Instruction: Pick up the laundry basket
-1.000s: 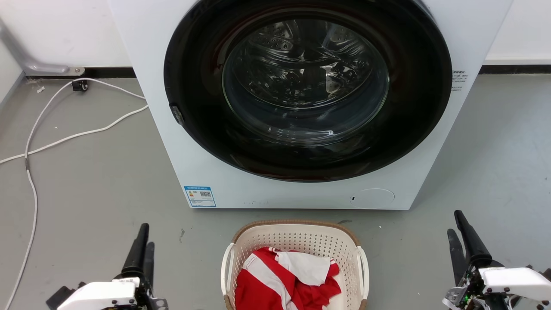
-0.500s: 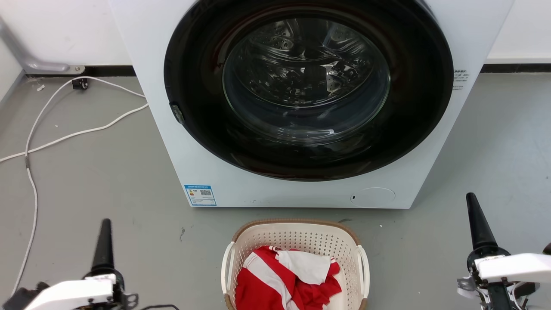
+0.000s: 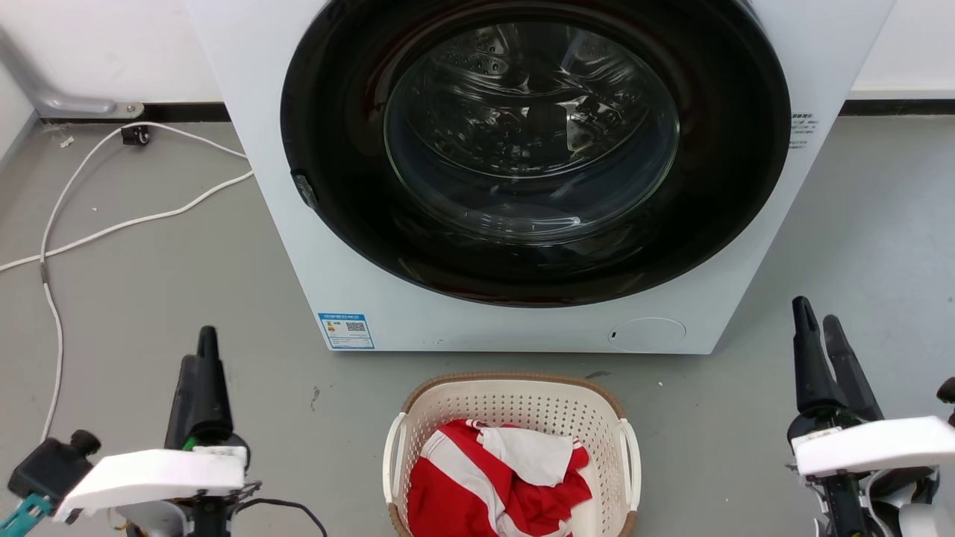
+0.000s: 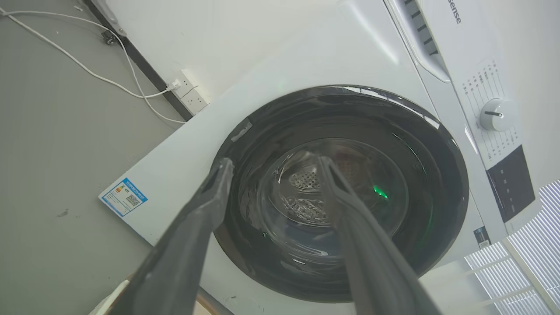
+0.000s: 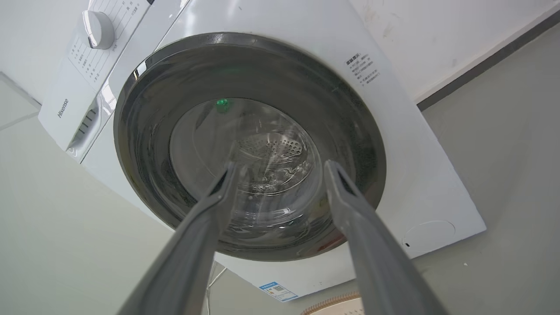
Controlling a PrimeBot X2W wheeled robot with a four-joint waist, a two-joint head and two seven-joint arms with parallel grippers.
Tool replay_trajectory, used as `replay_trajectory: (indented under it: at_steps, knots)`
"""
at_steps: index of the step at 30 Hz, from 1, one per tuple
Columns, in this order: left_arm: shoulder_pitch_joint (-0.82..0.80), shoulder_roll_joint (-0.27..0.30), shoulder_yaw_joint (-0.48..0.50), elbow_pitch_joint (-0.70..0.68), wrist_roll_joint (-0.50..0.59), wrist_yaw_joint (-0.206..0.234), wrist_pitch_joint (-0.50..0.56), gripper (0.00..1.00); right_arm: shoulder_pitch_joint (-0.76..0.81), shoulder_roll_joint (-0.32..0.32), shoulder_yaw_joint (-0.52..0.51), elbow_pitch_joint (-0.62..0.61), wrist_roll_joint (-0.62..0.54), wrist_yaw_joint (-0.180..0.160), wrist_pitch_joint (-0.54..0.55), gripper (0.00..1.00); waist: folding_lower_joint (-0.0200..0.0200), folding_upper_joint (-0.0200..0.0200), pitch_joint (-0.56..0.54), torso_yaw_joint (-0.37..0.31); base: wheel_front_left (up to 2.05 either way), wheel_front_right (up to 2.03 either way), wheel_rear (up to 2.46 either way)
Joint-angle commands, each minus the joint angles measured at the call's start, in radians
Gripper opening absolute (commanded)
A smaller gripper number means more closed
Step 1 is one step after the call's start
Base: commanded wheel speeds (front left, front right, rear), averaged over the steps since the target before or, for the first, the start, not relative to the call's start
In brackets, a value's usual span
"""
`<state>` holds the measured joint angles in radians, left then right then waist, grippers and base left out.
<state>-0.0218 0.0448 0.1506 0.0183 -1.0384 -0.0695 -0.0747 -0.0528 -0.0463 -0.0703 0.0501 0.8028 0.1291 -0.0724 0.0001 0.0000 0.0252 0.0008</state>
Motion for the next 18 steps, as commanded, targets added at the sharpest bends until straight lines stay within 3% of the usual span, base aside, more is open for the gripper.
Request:
replay_trajectory:
  at_steps: [1, 10, 18]
  knots:
    - [0.002, 0.005, -0.027, -0.044, 0.071, -0.003, -0.013, 1.00, -0.024, -0.003, 0.009, -0.034, -0.065, 0.002, -0.013, 1.00, 0.0000, 0.0000, 0.002, -0.001, 0.00, 0.00, 0.00]
    - [0.022, 0.005, -0.138, -0.111, 0.320, 0.008, -0.040, 1.00, -0.013, -0.004, 0.054, -0.065, -0.269, 0.002, -0.041, 1.00, 0.0000, 0.0000, 0.007, -0.004, 0.00, 0.00, 0.00]
    - [0.033, 0.005, -0.189, -0.132, 0.434, -0.010, -0.063, 1.00, -0.006, -0.004, 0.056, -0.079, -0.411, 0.002, -0.064, 1.00, 0.0000, 0.0000, 0.006, -0.002, 0.00, 0.00, 0.00]
